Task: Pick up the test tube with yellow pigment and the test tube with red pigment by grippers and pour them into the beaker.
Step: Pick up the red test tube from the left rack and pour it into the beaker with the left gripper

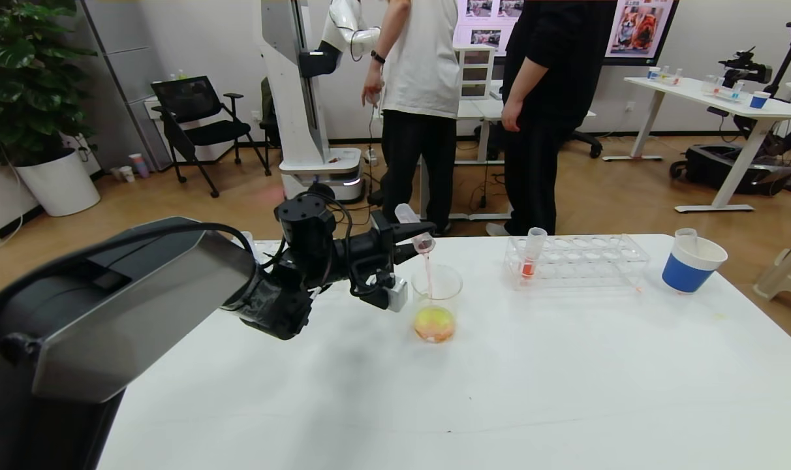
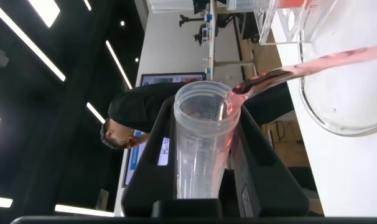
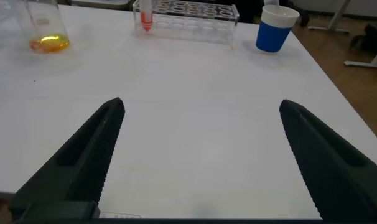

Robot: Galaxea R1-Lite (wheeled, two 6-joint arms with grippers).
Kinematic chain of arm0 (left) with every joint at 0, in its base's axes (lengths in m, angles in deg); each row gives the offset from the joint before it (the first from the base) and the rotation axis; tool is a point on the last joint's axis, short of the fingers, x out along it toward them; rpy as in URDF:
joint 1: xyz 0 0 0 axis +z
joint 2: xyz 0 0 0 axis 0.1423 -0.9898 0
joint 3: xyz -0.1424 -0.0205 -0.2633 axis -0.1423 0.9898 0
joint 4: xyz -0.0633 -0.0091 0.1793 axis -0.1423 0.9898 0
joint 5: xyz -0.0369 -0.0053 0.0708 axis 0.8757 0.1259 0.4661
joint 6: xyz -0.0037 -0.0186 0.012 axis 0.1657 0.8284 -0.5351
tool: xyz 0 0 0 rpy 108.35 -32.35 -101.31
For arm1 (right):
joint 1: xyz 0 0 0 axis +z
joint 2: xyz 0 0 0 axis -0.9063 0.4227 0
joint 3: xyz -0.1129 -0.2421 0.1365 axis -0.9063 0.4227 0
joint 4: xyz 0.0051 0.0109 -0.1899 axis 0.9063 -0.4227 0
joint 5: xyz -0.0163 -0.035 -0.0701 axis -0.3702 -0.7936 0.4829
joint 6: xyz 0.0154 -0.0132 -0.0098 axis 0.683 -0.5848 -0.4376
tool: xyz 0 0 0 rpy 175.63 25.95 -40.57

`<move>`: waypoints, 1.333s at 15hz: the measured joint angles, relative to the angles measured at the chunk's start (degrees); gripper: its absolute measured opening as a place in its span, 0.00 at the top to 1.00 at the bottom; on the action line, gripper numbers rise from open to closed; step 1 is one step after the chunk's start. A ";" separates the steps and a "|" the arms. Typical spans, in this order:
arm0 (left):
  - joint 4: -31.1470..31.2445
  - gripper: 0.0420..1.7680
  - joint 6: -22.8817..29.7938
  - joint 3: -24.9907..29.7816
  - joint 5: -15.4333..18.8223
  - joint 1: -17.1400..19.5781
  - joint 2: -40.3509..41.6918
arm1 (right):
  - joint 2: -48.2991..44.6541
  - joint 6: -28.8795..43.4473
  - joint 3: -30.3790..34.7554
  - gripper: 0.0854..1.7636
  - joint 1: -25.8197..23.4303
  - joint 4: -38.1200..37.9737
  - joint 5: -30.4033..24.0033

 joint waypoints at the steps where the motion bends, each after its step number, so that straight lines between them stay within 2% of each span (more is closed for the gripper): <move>1: 0.06 0.72 -1.10 -0.02 -0.02 0.04 0.00 | 0.00 0.00 0.00 0.02 0.00 0.00 0.00; 7: 0.69 0.72 -9.07 0.22 -1.57 -0.52 0.01 | 0.00 0.00 0.00 0.02 0.00 0.00 0.00; 14: 0.67 0.72 -9.40 0.37 -2.93 -0.85 0.20 | 0.00 0.00 0.00 0.02 0.00 0.00 0.02; 15: 0.63 0.72 -7.78 0.35 -3.30 -1.01 0.26 | 0.00 0.00 0.00 0.02 0.00 0.00 0.00; 18: -0.82 0.72 4.57 0.59 -7.30 -1.79 1.11 | 0.00 0.00 0.00 0.02 0.00 0.02 0.02; 20: -2.56 0.72 17.88 2.27 -14.21 -2.51 2.16 | 0.00 0.00 0.00 0.02 0.00 0.00 0.00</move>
